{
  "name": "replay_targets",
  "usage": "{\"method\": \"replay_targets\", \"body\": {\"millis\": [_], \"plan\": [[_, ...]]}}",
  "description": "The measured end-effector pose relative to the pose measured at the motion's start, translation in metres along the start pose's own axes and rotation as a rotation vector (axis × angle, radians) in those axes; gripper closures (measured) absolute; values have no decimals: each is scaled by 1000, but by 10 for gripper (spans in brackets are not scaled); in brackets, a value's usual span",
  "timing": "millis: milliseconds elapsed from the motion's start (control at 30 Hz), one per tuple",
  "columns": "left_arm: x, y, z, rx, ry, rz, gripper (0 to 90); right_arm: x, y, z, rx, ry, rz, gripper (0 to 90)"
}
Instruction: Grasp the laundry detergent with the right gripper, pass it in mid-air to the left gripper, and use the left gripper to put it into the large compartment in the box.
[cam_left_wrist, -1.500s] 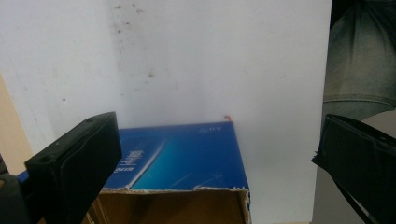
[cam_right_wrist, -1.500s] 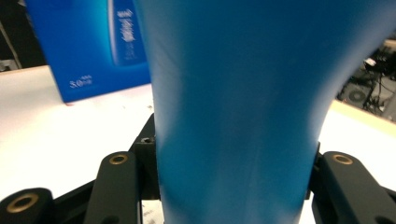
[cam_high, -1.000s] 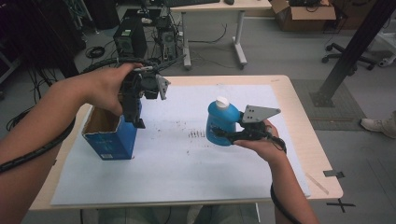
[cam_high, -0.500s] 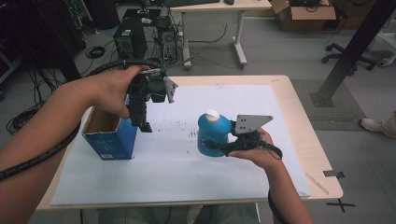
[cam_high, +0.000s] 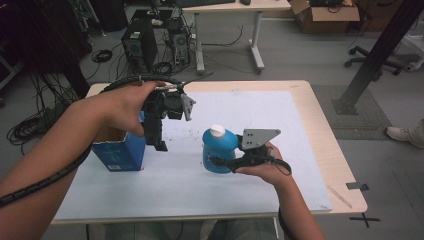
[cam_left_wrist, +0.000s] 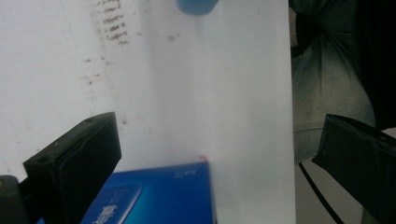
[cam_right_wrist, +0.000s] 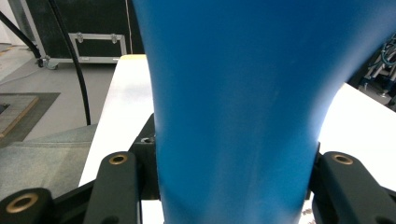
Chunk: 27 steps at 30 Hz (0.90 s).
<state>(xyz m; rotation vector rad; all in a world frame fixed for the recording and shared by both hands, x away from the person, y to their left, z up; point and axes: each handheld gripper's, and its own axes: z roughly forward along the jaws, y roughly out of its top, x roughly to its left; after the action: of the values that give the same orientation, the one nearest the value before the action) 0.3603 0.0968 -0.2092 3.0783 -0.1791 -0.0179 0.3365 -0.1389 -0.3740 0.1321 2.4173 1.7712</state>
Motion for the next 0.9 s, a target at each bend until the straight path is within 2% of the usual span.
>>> {"method": "replay_targets", "body": {"millis": [167, 900], "plan": [[-2, 4, 2, -8, -10, 5, 2, 2, -3, 15, 0, 20, 3, 462], [-4, 19, 12, -1, -17, 8, 2, 5, -5, 44, -12, 63, 2, 462]]}}
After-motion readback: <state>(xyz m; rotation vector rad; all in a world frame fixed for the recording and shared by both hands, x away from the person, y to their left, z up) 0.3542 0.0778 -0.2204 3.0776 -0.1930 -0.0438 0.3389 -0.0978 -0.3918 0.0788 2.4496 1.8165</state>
